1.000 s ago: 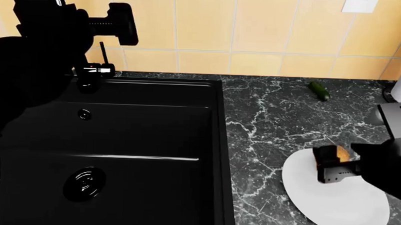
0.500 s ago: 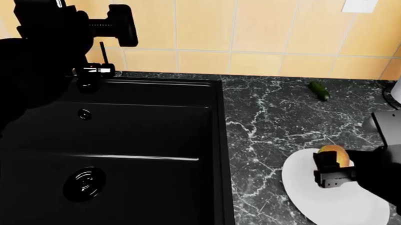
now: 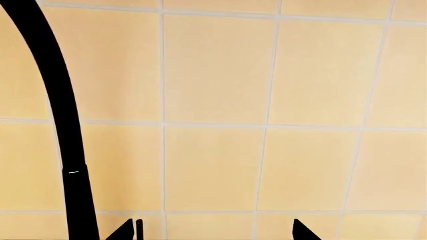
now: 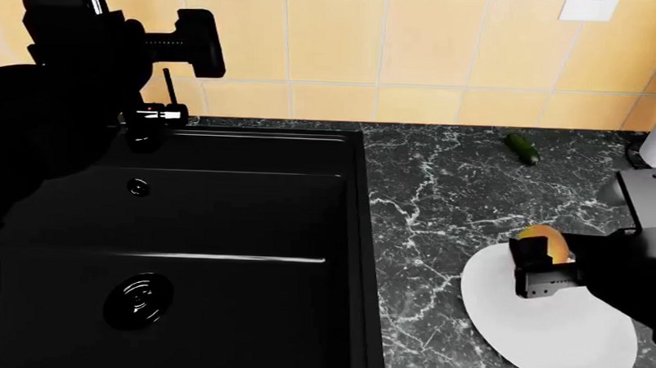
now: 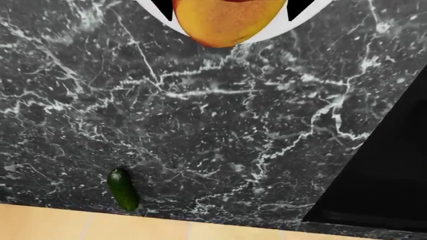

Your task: Pick the mango from the counter and place it in the sink. Then turn on the sink faucet.

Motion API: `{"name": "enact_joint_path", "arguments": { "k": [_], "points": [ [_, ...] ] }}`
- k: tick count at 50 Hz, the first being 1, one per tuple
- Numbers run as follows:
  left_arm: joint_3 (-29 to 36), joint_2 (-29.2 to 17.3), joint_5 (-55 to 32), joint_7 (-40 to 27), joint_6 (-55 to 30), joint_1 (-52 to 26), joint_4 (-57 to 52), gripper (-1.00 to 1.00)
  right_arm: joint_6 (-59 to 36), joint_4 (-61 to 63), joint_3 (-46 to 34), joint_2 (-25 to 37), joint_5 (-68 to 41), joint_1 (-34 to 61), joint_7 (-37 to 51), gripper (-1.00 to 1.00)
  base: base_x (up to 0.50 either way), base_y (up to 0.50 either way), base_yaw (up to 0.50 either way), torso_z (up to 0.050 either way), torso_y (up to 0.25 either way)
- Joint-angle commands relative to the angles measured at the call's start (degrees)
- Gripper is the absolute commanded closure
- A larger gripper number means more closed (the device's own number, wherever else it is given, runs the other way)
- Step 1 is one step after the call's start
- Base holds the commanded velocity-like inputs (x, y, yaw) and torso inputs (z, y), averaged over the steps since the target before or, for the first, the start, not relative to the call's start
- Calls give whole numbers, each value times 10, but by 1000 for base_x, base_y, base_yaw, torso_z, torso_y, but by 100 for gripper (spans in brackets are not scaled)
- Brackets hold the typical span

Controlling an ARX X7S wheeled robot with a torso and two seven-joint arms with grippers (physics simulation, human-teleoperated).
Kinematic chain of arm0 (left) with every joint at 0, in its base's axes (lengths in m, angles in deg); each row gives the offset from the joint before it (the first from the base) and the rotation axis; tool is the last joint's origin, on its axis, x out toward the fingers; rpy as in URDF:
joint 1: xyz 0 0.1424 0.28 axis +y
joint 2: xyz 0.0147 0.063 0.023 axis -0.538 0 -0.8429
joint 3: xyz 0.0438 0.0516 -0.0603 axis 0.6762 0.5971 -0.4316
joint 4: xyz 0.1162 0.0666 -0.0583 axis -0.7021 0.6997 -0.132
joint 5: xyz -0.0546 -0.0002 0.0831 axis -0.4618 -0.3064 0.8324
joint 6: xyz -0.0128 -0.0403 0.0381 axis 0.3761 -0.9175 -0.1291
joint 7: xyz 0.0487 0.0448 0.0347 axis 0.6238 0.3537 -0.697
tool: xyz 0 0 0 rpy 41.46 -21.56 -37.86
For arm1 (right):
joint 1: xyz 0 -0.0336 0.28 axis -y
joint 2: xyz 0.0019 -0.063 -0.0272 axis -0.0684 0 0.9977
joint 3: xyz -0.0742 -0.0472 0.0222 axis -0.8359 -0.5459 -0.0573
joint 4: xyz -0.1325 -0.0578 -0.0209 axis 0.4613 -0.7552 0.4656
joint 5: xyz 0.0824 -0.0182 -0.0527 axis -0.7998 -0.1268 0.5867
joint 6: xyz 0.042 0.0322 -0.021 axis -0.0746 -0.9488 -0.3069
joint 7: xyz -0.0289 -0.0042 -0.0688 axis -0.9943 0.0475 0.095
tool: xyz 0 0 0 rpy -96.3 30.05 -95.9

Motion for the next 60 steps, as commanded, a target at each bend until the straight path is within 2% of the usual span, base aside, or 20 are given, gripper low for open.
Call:
{"name": "enact_joint_path", "arguments": {
  "k": [1,13,32,60],
  "points": [
    [-1,-1,-2,-1,0,0,-1,-100,-18,18,2,-2,-18,55,19,100,0,0,0,0,0],
    [5,2,3,3,3,-5,7,-100,-38,27,-19,-33,-41,116,35,100,0,0,0,0,0],
    [10,7,5,6,0,-23,18,-100,-56,63,-83,-151,-87,194,46,100,0,0,0,0,0],
    [14,7,4,3,-2,-26,16,-100,-59,64,-188,-288,4,226,-13,100,0,0,0,0,0]
  ]
}}
